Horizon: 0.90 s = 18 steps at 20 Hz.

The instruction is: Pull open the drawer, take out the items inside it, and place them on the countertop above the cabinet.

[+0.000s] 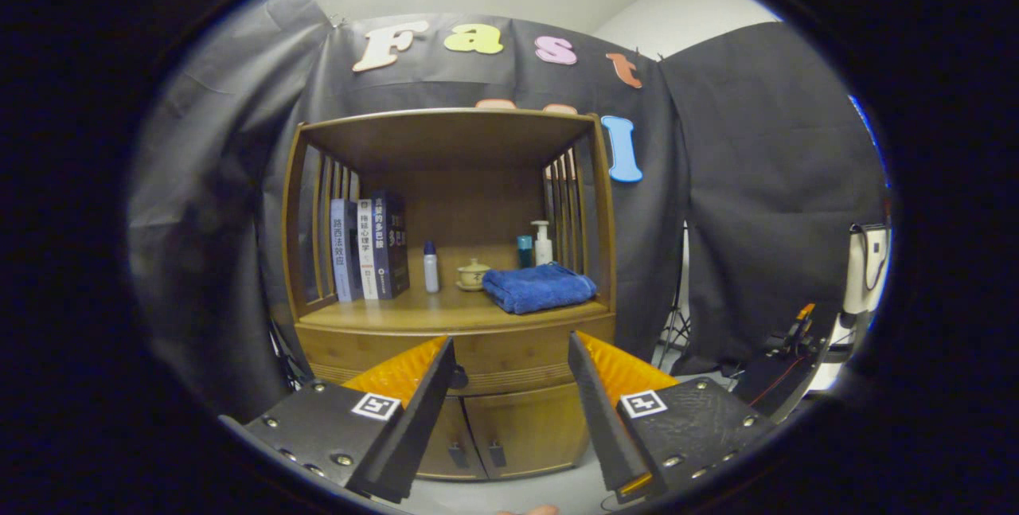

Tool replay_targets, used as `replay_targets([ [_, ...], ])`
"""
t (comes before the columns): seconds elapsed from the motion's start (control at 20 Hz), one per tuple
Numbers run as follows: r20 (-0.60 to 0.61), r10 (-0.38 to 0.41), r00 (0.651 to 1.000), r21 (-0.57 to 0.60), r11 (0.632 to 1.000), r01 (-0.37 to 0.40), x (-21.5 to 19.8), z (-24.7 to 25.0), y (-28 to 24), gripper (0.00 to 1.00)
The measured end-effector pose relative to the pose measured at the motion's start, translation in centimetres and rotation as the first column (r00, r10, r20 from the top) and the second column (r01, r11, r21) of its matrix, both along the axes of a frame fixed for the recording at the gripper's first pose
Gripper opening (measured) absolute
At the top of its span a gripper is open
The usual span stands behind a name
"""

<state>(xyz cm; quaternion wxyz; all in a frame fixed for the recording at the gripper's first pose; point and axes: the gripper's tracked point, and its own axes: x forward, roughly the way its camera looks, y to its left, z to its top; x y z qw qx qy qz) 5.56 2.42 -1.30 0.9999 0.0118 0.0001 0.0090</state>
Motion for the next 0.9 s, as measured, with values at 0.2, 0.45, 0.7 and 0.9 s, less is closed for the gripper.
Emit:
replay_targets([
  [0.2, -0.045, 0.078, 0.996, 0.013, 0.997, -0.078, 4.9, -2.0, 3.0, 0.85],
  [0.45, -0.169, 0.116, 0.979, 0.071, 0.992, -0.105, 11.1, -7.1, 5.3, 0.86],
  [0.7, -0.29, 0.172, 0.942, 0.056, 0.985, -0.162, 14.5, -12.3, 7.6, 0.86],
  [0.9, -0.389, 0.151, 0.909, -0.001, 0.986, -0.164, 15.7, -16.0, 7.9, 0.82],
])
